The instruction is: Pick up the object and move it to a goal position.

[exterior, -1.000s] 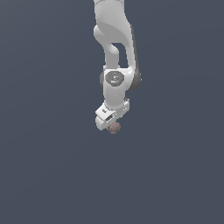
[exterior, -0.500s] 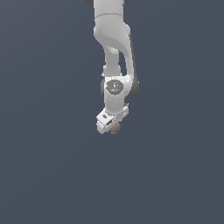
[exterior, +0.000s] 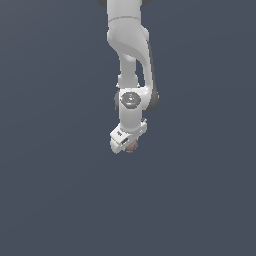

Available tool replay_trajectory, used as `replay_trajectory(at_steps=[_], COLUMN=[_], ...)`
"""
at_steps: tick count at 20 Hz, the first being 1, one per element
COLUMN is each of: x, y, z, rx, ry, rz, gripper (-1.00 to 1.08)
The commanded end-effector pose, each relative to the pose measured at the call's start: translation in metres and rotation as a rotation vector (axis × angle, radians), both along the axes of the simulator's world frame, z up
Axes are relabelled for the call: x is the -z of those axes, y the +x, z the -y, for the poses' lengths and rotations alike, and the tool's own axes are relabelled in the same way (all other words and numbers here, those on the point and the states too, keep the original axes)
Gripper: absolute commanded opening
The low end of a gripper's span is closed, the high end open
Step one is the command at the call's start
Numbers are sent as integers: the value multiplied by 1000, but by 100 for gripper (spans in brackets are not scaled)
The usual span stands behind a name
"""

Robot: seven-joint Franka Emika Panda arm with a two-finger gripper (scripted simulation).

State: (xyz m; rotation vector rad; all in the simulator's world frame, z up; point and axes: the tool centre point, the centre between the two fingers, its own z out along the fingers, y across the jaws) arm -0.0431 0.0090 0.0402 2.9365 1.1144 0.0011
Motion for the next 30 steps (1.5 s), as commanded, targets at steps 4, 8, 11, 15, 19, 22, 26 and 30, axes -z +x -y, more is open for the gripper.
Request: replay_trajectory(at_steps=[4,8,11,15,19,22,26,30], x=[0,-6,-15,-34,-61,-85,-120,-155], y=[0,3,8,17,31,43,61,80], z=[0,0,0,-1,-1,-1,-1,-1], rx=[-1,-1,-1,-1,-1,-1,-2,-2], ry=[0,0,0,1,1,2,2,2], rz=[0,0,0,0,0,0,0,0], gripper=[-100,-100,-100,-100,-100,-100,-100,-100])
